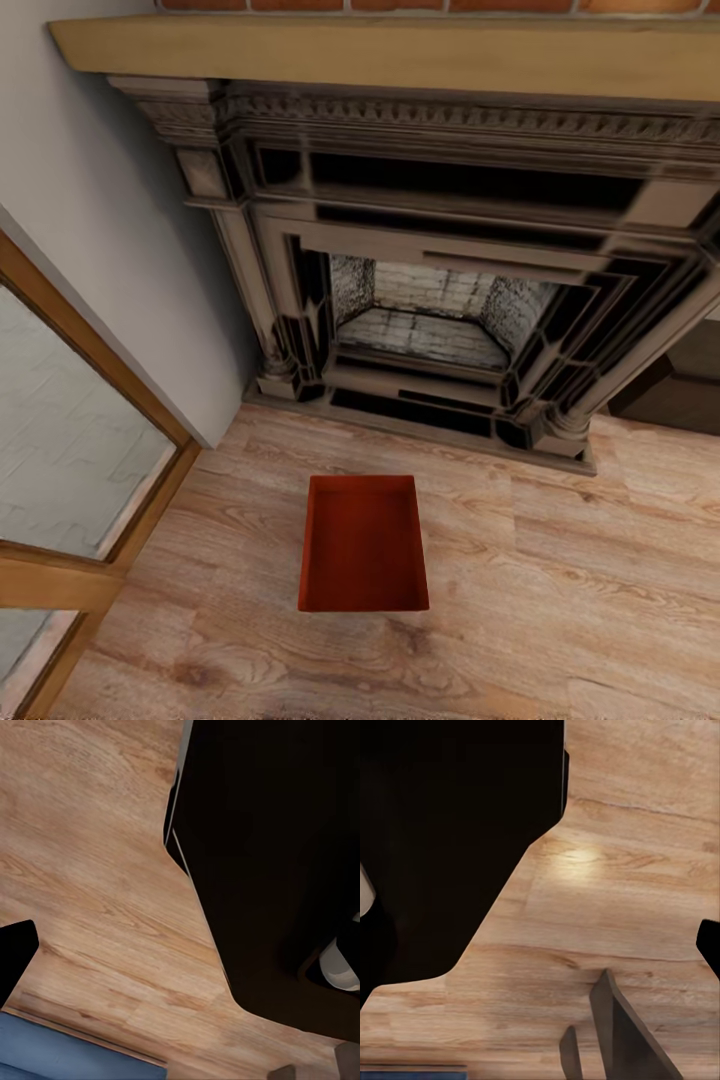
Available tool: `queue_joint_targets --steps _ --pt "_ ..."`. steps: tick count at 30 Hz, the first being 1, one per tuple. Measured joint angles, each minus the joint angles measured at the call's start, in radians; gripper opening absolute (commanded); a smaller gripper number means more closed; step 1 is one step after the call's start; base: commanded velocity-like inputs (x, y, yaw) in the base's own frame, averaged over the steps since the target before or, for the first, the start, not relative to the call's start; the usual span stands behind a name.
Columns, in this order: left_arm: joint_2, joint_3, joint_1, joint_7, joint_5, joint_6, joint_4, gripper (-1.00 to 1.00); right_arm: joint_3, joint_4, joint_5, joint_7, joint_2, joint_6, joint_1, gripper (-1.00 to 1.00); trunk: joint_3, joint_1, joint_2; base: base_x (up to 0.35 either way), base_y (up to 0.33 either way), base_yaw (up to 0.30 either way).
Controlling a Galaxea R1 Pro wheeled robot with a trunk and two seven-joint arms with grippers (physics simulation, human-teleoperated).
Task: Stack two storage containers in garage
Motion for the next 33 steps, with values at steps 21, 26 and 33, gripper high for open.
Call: queue_joint_targets --steps 21,26,33 --pt "0.000 0.000 0.000 0.000 0.000 0.000 0.000 1.00 0.002 0.000 0.004 -0.001 0.003 -0.001 0.000 1.00 -0.004 0.000 0.000 0.000 0.000 0.000" --pt "0.000 0.001 0.000 0.000 0.003 0.000 0.000 1.00 0.006 0.000 0.007 0.001 0.000 0.001 0.000 1.00 -0.004 0.000 0.000 0.000 0.000 0.000" --pt "-0.003 0.004 0.000 0.000 0.014 0.003 0.003 1.00 0.007 0.000 0.006 0.001 -0.004 -0.001 0.000 1.00 -0.004 0.000 0.000 0.000 0.000 0.000"
